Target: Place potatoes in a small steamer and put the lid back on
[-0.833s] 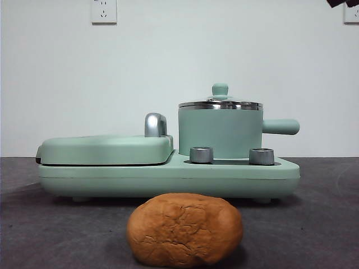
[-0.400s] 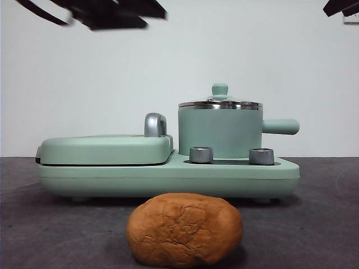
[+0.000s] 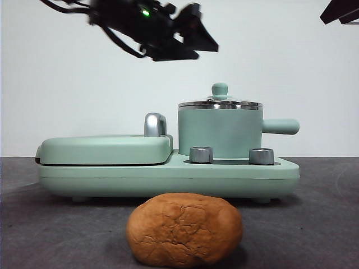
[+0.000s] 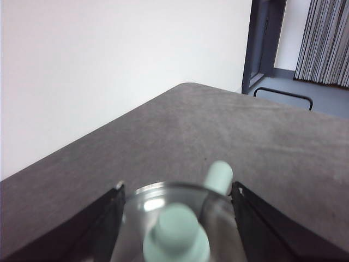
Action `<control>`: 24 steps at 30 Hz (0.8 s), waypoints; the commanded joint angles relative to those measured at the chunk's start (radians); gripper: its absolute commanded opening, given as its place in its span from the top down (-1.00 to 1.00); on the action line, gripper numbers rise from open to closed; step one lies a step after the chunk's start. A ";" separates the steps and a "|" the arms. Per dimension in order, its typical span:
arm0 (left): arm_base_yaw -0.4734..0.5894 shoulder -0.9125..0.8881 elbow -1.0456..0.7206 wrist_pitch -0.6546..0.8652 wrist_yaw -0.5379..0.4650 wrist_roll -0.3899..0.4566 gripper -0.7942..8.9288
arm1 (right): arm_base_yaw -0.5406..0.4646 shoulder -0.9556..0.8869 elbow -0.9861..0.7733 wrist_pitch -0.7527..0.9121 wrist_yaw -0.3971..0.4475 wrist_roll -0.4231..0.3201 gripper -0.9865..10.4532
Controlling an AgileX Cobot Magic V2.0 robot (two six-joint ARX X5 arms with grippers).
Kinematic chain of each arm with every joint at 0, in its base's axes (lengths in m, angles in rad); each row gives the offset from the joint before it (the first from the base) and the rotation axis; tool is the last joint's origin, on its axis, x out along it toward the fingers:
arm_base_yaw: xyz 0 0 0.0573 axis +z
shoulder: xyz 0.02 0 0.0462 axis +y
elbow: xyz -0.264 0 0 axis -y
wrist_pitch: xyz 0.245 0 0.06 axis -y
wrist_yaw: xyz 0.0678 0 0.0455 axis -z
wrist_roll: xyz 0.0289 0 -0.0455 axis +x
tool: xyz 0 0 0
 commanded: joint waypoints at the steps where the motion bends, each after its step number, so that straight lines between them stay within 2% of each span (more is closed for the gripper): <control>1: -0.018 0.082 0.093 -0.001 -0.002 -0.029 0.20 | 0.005 0.007 0.017 0.011 0.004 0.014 0.24; 6: -0.031 0.166 0.167 0.000 -0.002 -0.029 0.20 | 0.005 0.007 0.017 0.011 0.004 0.014 0.24; 24: -0.034 0.235 0.169 -0.053 -0.002 -0.029 0.20 | 0.005 0.007 0.017 0.011 0.004 0.014 0.24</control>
